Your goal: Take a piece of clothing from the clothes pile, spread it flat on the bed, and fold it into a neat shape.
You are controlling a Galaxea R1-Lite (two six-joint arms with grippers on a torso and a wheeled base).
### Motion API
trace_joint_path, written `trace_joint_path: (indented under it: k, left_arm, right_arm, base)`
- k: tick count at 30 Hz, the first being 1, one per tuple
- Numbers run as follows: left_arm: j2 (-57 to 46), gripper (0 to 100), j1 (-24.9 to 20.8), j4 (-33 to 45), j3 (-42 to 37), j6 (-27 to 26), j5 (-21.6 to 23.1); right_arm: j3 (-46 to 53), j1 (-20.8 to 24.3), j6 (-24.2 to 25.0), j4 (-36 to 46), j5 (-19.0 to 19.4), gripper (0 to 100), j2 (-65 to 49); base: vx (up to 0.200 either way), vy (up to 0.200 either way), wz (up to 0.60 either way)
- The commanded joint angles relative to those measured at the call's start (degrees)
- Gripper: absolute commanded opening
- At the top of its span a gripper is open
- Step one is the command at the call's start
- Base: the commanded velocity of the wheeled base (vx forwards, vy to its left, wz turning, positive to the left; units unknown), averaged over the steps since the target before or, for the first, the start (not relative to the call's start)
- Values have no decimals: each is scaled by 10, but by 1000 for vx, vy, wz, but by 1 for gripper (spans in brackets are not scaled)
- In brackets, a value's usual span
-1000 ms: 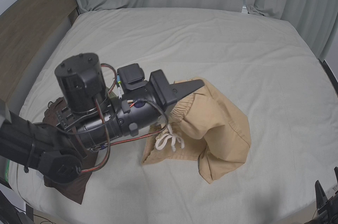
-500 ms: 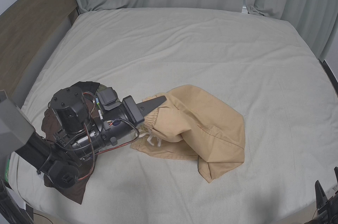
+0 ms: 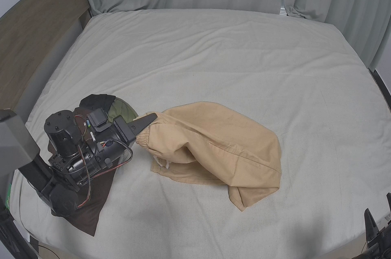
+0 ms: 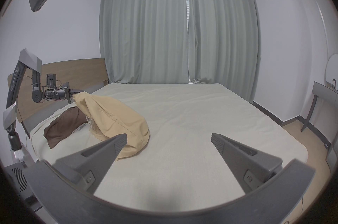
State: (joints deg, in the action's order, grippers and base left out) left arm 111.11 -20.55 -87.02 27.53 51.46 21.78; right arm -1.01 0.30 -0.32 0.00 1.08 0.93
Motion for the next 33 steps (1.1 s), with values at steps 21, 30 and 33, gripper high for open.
trace_joint_path:
  k: [21,30,33]
  left_arm:
    - [57,0,90,-18,-14,-29,11]
    - [54,0,89,-18,-14,-30,11]
    - [53,0,89,-18,-14,-30,11]
  right_arm:
    - [9,0,-6,1,1,100,-9]
    - [10,0,-14,0,7,100,-9]
    - [10,0,-14,0,8,100,-9]
  base:
    - [0,0,0]
    - [0,0,0]
    - [0,0,0]
